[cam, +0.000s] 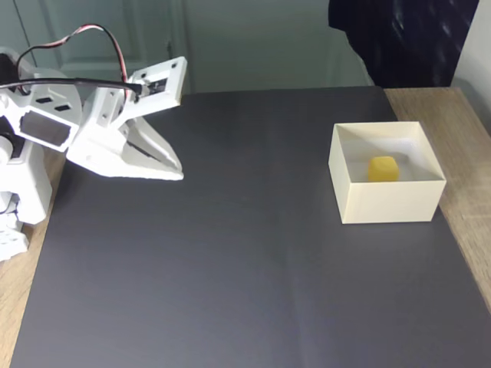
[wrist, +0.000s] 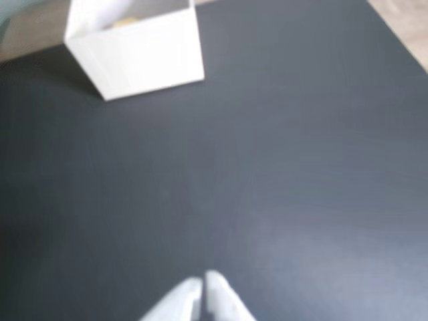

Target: Grasp a cube block and put it in the white box.

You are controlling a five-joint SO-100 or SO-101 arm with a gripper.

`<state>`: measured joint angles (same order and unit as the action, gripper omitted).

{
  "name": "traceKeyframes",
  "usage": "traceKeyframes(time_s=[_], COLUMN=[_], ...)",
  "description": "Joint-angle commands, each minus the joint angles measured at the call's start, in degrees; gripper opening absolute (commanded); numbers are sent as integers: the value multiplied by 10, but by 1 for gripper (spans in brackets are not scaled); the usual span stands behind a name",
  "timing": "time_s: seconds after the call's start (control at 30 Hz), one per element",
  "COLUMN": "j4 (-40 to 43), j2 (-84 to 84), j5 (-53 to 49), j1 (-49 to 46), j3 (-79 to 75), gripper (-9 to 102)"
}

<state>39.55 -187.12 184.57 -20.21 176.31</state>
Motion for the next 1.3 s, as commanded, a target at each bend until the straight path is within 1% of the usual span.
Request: traceKeyframes(time_s=[0.0,0.1,0.23,0.37,0.43,0.73,0.97,1.27], j4=[14,28,76,112,125,167,181,242], j2=[-6,-6,-7,-7,-7,-8,-8,-9], j5=[-6,-11,-28,-74,-81,-91,-134,-133], j1=[-4,-5,-10,-7,2,11,33,37], j3=[3,6,12,27,31,46,61,62], gripper=[0,0,0,0,0,0,0,0])
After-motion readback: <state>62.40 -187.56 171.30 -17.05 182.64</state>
